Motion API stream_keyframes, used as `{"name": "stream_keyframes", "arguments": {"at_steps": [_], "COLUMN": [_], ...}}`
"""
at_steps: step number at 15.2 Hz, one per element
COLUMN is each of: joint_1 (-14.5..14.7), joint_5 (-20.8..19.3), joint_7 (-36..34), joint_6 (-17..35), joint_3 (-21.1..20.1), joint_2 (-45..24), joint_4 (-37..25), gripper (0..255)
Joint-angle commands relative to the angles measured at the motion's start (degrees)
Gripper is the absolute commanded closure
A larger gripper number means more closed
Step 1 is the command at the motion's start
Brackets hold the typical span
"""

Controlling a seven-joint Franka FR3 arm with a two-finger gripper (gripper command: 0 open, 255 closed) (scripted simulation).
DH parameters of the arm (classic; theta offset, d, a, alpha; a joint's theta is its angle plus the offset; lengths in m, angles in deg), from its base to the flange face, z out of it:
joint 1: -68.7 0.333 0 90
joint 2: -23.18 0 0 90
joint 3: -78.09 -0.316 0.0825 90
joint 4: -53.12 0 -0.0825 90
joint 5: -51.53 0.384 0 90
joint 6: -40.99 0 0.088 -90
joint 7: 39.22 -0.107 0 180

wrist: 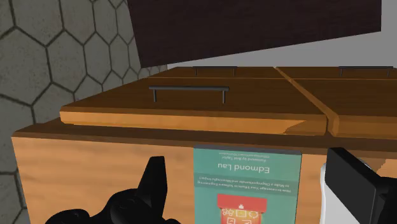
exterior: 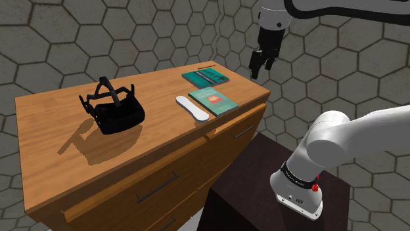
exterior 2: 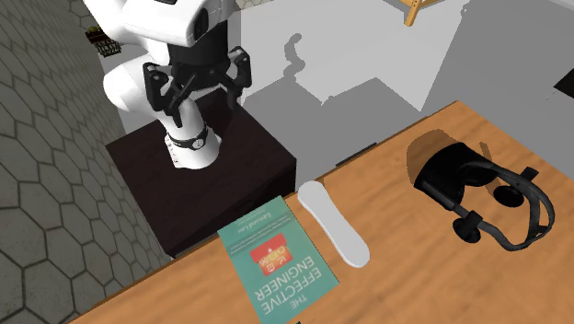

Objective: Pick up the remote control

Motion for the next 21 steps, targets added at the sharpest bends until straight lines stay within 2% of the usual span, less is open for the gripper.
{"name": "stream_keyframes", "arguments": {"at_steps": [1,11,21], "joint_1": [0.0,0.7,1.3], "joint_5": [0.0,4.2,5.9], "joint_7": [0.0,-6.5,-11.9], "joint_6": [0.0,17.4,31.7], "joint_3": [0.0,-2.8,-5.3], "joint_2": [0.0,-15.4,-35.0], "joint_4": [0.0,1.3,-5.1], "gripper": [0,0,0]}}
